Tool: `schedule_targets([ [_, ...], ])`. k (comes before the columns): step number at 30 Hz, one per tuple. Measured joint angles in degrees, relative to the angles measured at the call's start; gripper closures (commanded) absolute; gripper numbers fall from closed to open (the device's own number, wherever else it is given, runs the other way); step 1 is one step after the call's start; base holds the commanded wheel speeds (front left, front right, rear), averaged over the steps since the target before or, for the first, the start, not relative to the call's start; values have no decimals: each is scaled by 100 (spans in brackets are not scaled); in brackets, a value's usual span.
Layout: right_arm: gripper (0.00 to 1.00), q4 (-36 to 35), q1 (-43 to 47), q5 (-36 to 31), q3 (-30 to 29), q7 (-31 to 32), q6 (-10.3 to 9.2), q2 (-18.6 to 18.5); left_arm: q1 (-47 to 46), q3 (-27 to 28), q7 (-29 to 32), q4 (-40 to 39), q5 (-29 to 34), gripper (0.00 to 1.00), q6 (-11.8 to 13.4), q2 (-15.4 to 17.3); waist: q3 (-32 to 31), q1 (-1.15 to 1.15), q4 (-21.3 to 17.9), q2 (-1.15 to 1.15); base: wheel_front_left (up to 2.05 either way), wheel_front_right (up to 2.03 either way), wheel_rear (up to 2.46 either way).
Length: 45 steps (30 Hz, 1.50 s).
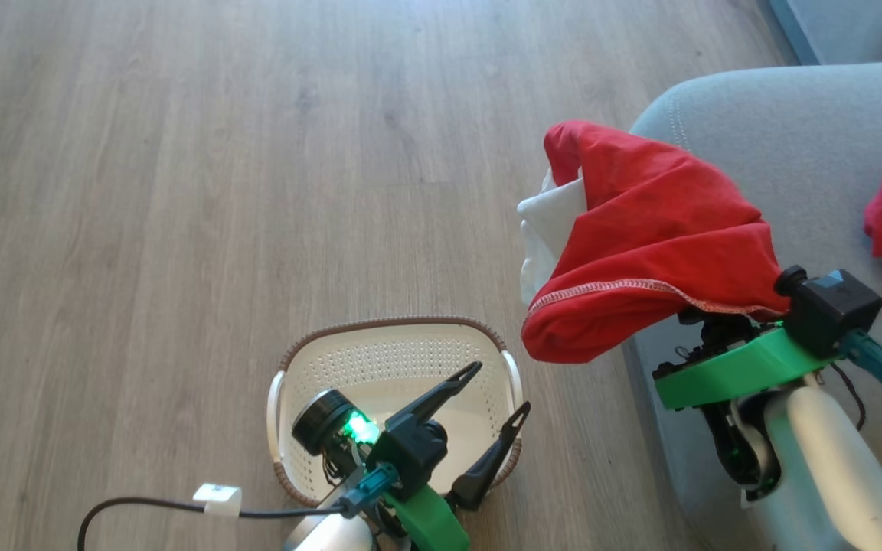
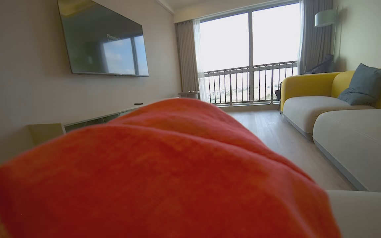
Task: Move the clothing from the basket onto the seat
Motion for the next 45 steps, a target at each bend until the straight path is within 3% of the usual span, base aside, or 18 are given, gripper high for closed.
schedule_targets([
  [11, 100, -112, -71, -82, -370, -1, 0, -8, -12, 40, 0, -23, 13, 0, 0, -2, 156, 0, -483, 0, 0, 0, 0],
  [34, 100, -226, -59, -202, -1196, -8, 0, -1, -216, -92, 0, -91, 43, 0, 0, 12, 326, 0, -2589, 0, 0, 0, 0],
  [45, 100, -625, 544, -278, -2161, -9, 0, 36, -336, -460, 0, -183, -90, 0, 0, -7, 439, 0, -2724, 0, 0, 0, 0],
])
